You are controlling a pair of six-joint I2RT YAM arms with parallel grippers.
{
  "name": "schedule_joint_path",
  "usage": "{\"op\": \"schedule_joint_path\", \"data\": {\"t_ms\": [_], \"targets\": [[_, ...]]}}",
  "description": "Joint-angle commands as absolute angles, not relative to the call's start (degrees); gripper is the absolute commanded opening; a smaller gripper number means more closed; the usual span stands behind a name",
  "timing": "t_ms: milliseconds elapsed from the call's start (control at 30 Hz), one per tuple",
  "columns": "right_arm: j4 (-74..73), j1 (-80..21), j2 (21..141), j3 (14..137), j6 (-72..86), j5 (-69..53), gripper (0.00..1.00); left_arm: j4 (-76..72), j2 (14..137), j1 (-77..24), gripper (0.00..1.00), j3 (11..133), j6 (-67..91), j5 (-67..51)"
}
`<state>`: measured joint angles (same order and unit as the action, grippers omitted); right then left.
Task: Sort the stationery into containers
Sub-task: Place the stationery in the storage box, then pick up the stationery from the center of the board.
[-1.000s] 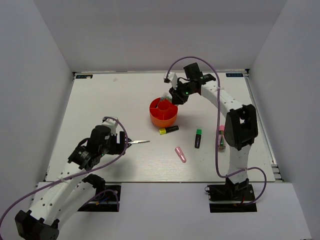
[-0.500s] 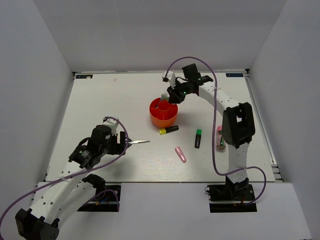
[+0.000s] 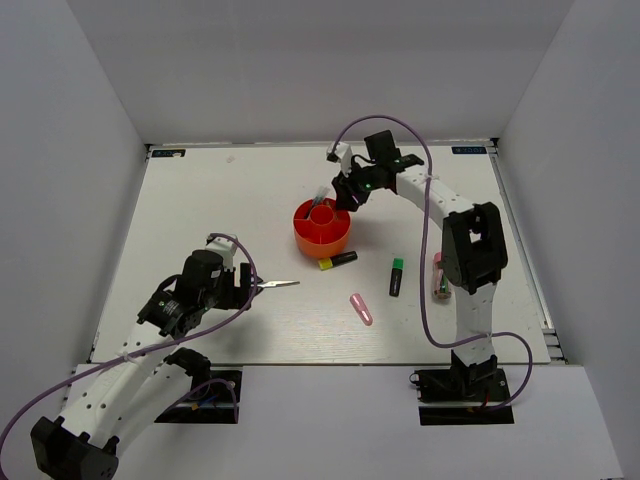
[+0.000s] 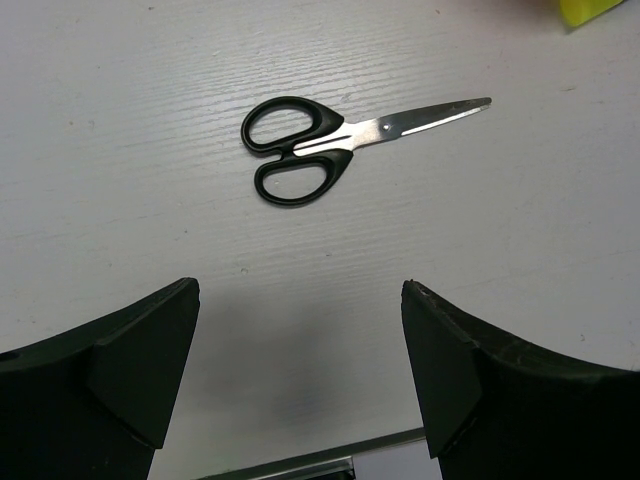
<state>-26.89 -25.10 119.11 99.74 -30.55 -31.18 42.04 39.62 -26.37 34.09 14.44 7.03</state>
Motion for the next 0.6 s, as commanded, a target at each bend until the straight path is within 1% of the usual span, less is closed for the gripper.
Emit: {"op": "schedule_joint_path", "data": {"t_ms": [0, 67, 133, 167, 300, 333, 400, 433, 467, 500, 533, 567], "targets": [[-25.58, -24.88, 115.76, 98.79, -28.92, -31.29, 0.55, 42.01, 39.46, -26.1, 0.92, 33.4, 14.24, 6.5], [-25.49, -24.7, 114.53, 98.44, -28.48, -30.5, 0.53, 42.01, 39.46, -26.1, 0.92, 33.31, 14.33, 6.5], [-25.14, -24.7, 112.95, 97.83, -27.25, -29.54, 0.49, 41.92, 39.46, -26.19, 0.92, 33.31, 14.33, 6.42], [-25.31, -24.61, 112.33, 96.78, -26.99, -29.18, 0.43, 41.92, 39.46, -26.19, 0.92, 33.31, 14.33, 6.42], [-20.93, -24.35, 107.15, 91.59, -23.91, -24.79, 0.31, 41.84, 39.46, -26.1, 0.92, 33.4, 14.24, 6.24], [-20.66, -24.43, 103.48, 88.62, -23.04, -23.92, 0.28, 41.84, 39.38, -26.19, 0.91, 33.31, 14.24, 6.07], [-19.42, -23.91, 99.69, 86.23, -20.83, -20.84, 0.15, 41.84, 38.77, -26.1, 0.9, 33.4, 14.33, 5.71], [-19.95, -23.82, 98.19, 84.31, -20.57, -20.48, 0.0, 41.75, 39.37, -26.19, 0.85, 33.31, 14.33, 5.28], [-20.82, -23.73, 95.82, 83.16, -19.09, -19.35, 0.0, 41.49, 39.37, -26.1, 0.79, 33.31, 14.07, 5.19], [-27.79, -23.73, 93.71, 82.88, -18.55, -20.12, 0.0, 41.57, 39.37, -26.1, 0.72, 33.31, 13.98, 4.4], [-31.08, -23.82, 93.0, 82.36, -20.11, -25.09, 0.0, 41.4, 39.46, -26.1, 0.42, 33.22, 13.89, 4.05], [-37.64, -23.99, 92.21, 81.83, -20.21, -28.27, 0.0, 41.4, 39.55, -26.1, 0.26, 33.31, 13.97, 3.96]]}}
